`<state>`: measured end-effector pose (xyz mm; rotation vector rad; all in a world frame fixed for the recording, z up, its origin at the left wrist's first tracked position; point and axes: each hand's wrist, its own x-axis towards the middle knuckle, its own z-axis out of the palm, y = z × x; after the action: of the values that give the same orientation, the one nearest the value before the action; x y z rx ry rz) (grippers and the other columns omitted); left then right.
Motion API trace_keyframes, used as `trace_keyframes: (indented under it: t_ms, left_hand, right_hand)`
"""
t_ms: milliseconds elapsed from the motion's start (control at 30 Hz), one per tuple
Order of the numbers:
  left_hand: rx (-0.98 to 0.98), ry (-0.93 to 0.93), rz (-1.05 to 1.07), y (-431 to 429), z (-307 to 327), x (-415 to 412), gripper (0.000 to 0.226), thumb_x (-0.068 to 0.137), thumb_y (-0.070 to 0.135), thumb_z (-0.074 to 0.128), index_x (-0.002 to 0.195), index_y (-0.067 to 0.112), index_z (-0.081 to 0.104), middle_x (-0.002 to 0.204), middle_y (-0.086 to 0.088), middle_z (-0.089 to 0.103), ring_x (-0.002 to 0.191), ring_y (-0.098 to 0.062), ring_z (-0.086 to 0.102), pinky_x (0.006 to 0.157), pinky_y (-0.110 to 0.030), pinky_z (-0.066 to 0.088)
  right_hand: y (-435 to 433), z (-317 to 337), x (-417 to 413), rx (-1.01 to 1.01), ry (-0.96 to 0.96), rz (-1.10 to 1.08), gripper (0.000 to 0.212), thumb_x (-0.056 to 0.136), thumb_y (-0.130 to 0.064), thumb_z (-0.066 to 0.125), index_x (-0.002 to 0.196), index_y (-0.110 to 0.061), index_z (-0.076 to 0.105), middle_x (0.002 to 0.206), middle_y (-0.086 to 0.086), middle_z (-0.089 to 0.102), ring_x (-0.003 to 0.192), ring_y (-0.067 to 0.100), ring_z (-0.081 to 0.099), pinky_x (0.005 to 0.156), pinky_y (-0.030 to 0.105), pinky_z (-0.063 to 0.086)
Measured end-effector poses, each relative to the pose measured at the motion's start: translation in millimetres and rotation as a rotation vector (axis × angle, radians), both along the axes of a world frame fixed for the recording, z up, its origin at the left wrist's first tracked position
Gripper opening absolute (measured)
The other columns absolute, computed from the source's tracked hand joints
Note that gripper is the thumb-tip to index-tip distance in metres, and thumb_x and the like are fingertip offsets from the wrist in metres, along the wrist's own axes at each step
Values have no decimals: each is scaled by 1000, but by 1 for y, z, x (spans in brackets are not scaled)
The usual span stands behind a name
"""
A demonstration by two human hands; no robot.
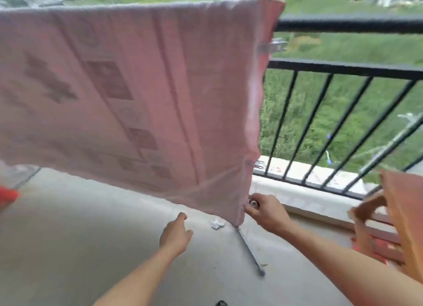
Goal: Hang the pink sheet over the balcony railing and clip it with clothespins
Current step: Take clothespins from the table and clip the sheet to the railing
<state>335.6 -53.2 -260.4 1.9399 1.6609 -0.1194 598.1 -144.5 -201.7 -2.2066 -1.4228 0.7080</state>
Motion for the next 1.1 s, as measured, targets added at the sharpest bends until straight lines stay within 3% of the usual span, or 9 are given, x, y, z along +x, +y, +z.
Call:
trace_keyframes:
  t_ms: [133, 367, 467, 633, 767, 867, 1000, 1100]
  left_hand:
    - [88, 31, 187, 37, 13, -94, 50, 86, 30, 58, 133, 21, 42, 113, -6, 62, 105, -27, 61, 82, -34, 49]
    - [130, 158, 522, 92, 21, -246, 27, 87, 27, 54, 114, 23, 59, 119, -7, 64, 111, -29, 61, 86, -35, 50]
    - [140, 210, 530, 130, 23, -302, 23, 90, 25, 50, 112, 22, 57, 114, -11, 66, 109, -32, 61, 84, -36, 48]
    - [141, 235, 614, 199, 35, -385, 23, 93, 25, 48, 114, 18, 51, 116, -10, 64, 109, -33, 61, 83, -39, 48]
    - [181, 184, 700, 251, 53, -455, 20, 91, 21, 49, 111, 17, 51, 119, -5, 55, 114, -30, 55, 87, -39, 47]
    - [206, 205, 768, 276, 67, -509, 23, 92, 20, 51, 115, 19, 51, 121, -2, 50, 115, -27, 51, 85, -37, 44]
    - [235, 283, 794, 316, 72, -594, 28, 92, 21, 51, 120, 19, 50, 123, -2, 49, 114, -24, 50, 85, -35, 41]
    - [239, 288, 798, 352, 68, -670, 30, 92, 20, 52, 122, 18, 50, 124, -2, 48, 114, -25, 50, 88, -35, 41]
  right_hand:
    - [94, 15, -80, -6, -218, 236, 31, 83, -47, 58, 81, -16, 57, 74, 3, 65, 78, 30, 61, 60, 34, 39]
    - [251, 23, -232, 81, -218, 662, 20, 89, -41, 54, 83, -22, 52, 84, 3, 65, 88, 28, 62, 62, 31, 32]
    - [319, 12, -296, 139, -233, 813, 26, 91, -46, 47, 93, -21, 56, 89, 4, 70, 88, 29, 64, 62, 33, 41]
    - [428, 9, -398, 104, -220, 999, 20, 96, -41, 46, 100, -24, 54, 82, -9, 63, 83, 24, 62, 61, 30, 39]
    - [510, 20, -494, 99, -200, 1148, 32, 94, -47, 51, 112, -21, 55, 104, -6, 69, 97, 22, 63, 76, 31, 49]
    - [551, 28, -570, 67, -147, 1253, 49, 92, -55, 50, 124, -18, 51, 117, -3, 66, 111, 19, 61, 82, 29, 45]
    - [605, 18, -676, 63, -132, 1352, 49, 95, -51, 44, 129, -16, 47, 127, 4, 62, 116, 22, 58, 89, 32, 44]
    - [650, 5, -755, 90, -170, 1380, 47, 95, -50, 46, 125, -14, 49, 125, 9, 62, 113, 28, 58, 85, 33, 44]
